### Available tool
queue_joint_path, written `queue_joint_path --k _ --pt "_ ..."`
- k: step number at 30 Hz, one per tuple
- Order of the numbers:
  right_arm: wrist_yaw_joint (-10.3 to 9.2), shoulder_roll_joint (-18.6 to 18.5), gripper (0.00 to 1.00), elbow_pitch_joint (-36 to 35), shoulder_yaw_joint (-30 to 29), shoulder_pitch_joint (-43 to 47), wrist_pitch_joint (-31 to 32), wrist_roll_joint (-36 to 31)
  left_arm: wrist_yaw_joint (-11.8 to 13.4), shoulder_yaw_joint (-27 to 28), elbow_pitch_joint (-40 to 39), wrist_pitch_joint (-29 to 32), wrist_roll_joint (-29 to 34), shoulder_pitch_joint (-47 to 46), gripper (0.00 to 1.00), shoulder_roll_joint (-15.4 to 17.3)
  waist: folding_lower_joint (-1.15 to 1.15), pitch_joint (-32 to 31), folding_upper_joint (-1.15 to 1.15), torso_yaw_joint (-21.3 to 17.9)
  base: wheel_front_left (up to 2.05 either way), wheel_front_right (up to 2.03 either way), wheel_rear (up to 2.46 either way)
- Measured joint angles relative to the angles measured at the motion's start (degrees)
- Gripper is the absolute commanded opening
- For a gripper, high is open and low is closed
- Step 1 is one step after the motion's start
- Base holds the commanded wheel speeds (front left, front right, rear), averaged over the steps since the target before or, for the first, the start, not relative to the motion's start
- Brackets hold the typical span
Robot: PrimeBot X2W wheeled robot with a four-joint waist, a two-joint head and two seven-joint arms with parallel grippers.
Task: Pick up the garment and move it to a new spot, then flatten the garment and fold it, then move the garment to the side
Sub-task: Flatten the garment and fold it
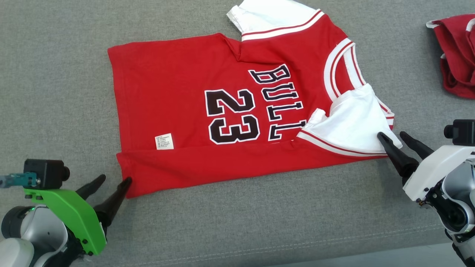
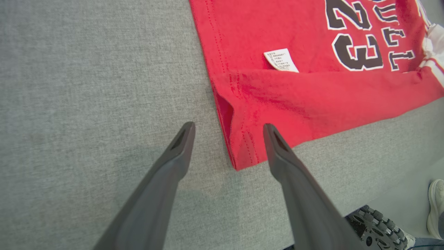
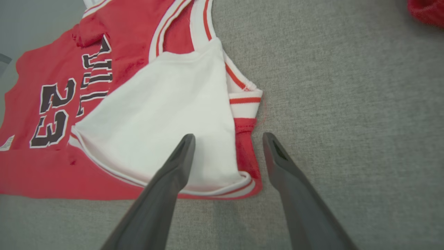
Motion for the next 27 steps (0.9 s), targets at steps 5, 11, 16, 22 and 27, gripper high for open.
queue_joint_path --k 5,11,16,22,27 --pt "0.02 0.0 1.0 -1.8 1.2 1.9 0.1 0.0 0.2 -1.9 -1.2 0.7 0.0 1.8 1.0 0.0 0.0 0.1 0.0 -0.3 0.0 0.0 0.0" --pt "0.08 -0.2 1.0 -2.5 1.6 2.4 0.3 0.0 0.4 -3.0 -1.3 1.3 0.5 2.0 1.0 0.2 0.0 1.0 0.0 -0.5 0.0 0.0 0.0" --pt "0.08 -0.3 1.0 -3.0 1.6 2.5 0.3 -0.2 0.5 -3.0 -1.3 1.3 0.5 2.0 1.0 -0.1 0.0 1.3 0.0 -0.9 0.0 0.0 0.0" --pt "-0.08 -2.1 1.0 -4.9 0.0 2.5 0.0 -0.9 0.9 -2.8 -0.9 1.3 0.5 2.1 1.0 -0.4 0.0 1.5 0.0 -1.2 0.0 0.0 0.0" --pt "-0.62 -3.2 1.0 -5.3 0.0 2.5 0.9 -0.9 0.9 -2.6 -0.7 1.4 0.7 2.1 1.0 -0.5 0.0 1.6 0.0 -1.3 0.0 0.0 0.0"
